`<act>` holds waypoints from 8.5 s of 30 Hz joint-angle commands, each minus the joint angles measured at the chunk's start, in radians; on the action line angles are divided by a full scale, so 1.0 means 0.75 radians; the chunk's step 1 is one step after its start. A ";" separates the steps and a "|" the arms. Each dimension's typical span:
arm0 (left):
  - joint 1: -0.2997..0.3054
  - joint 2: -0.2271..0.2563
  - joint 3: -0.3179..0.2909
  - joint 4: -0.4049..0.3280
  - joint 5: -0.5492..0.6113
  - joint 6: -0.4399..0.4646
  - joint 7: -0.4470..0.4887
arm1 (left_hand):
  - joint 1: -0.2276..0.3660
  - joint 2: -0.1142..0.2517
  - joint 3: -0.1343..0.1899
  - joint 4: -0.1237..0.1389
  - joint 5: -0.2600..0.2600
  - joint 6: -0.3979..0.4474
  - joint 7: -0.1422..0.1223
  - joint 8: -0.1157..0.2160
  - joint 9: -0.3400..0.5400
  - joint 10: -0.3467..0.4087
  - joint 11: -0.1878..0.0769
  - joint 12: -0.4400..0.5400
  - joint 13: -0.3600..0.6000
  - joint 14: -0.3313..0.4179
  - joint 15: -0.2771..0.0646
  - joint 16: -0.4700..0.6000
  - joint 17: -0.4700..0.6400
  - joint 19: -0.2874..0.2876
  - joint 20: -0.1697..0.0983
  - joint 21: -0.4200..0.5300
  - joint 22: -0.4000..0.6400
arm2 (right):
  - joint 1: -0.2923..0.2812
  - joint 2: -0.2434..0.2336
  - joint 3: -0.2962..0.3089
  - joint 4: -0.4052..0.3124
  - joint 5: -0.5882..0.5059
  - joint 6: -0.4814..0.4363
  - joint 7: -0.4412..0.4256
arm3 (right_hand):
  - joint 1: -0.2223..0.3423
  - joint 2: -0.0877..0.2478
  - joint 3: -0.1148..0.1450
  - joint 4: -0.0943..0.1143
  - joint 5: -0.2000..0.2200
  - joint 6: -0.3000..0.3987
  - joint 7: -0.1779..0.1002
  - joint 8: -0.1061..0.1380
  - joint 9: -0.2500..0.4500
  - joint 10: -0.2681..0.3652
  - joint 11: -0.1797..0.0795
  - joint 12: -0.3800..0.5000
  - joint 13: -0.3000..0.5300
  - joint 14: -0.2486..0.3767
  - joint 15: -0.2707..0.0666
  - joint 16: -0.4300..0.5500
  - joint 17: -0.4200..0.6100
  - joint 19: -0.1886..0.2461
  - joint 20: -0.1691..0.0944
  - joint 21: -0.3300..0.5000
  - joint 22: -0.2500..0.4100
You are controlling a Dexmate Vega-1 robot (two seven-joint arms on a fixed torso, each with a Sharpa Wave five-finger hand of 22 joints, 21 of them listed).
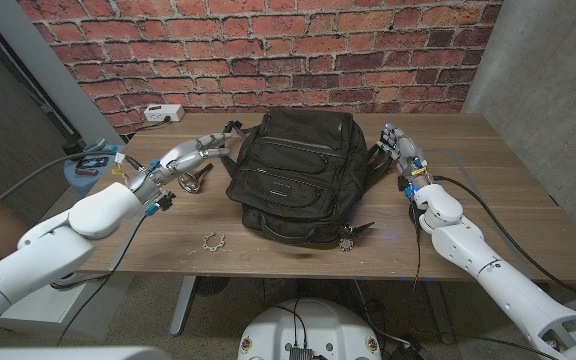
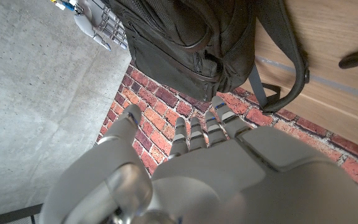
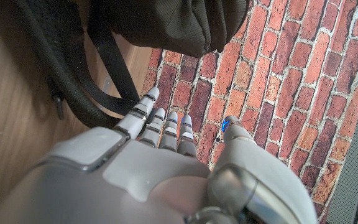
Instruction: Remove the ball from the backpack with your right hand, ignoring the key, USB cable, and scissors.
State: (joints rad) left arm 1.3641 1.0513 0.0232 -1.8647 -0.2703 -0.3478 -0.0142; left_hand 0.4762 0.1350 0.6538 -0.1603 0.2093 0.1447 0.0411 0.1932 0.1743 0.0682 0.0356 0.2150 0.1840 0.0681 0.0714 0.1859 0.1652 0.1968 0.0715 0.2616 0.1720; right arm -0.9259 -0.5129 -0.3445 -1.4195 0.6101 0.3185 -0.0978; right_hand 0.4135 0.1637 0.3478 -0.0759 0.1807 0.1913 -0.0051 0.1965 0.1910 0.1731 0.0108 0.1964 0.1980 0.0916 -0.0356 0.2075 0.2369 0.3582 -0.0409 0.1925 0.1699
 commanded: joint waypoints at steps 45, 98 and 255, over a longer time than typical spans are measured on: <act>0.139 -0.202 -0.345 -0.013 1.028 -0.314 0.168 | 0.150 -0.111 -0.007 -0.033 0.033 0.084 0.000 0.013 0.021 0.069 -0.066 0.027 0.038 0.006 -0.029 0.001 0.013 0.039 0.024 -0.043 0.009 | -0.034 0.096 0.036 0.012 0.067 0.088 -0.039 | 0.020 0.007 0.004 -0.017 -0.002 0.014 0.016 0.006 0.003 0.012 0.020 0.013 0.006 0.018 0.007 0.017 -0.001 0.021 -0.027 0.008 0.003; 0.324 -0.310 -0.621 -0.291 1.467 -0.353 0.082 | 0.236 -0.195 -0.050 -0.023 0.000 -0.027 0.007 -0.006 0.026 -0.018 -0.062 0.018 0.069 -0.085 -0.007 -0.013 0.017 -0.022 -0.005 -0.082 0.013 | -0.116 0.172 0.095 -0.011 0.169 0.163 -0.070 | 0.035 0.013 0.016 -0.028 0.004 0.021 0.020 0.005 0.003 0.023 0.034 0.015 0.009 0.025 0.010 0.025 -0.002 0.028 -0.025 0.008 0.004; -0.083 0.077 0.444 -0.009 1.654 0.589 1.137 | 0.639 -0.196 -0.172 -0.005 -0.003 0.705 -0.154 0.369 0.144 0.468 -0.236 0.555 0.384 0.502 -0.181 0.118 0.076 0.230 -0.016 -0.015 0.023 | -0.119 0.182 0.169 0.102 0.334 0.199 0.120 | 0.038 0.012 0.027 -0.031 0.007 0.048 0.026 0.006 0.004 0.048 0.046 0.019 0.012 0.034 0.015 0.039 0.008 0.039 -0.024 0.008 0.004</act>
State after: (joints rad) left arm 1.3733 1.1216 0.2729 -1.9046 0.9816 0.0742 0.8017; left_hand 0.8538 -0.1047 0.5306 -0.1639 0.2033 0.6752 -0.0820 0.4666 0.2830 0.4183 -0.1465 0.6253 0.4663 0.4362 -0.0573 0.2711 0.2229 0.3630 0.0589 0.2442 0.1842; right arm -1.0209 -0.3752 -0.2127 -1.3490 0.8641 0.4768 -0.0137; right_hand 0.4306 0.1728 0.3616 -0.0978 0.1807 0.2179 0.0143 0.1965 0.1910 0.2013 0.0423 0.2034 0.2020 0.1113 -0.0230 0.2290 0.2393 0.3799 -0.0411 0.1925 0.1698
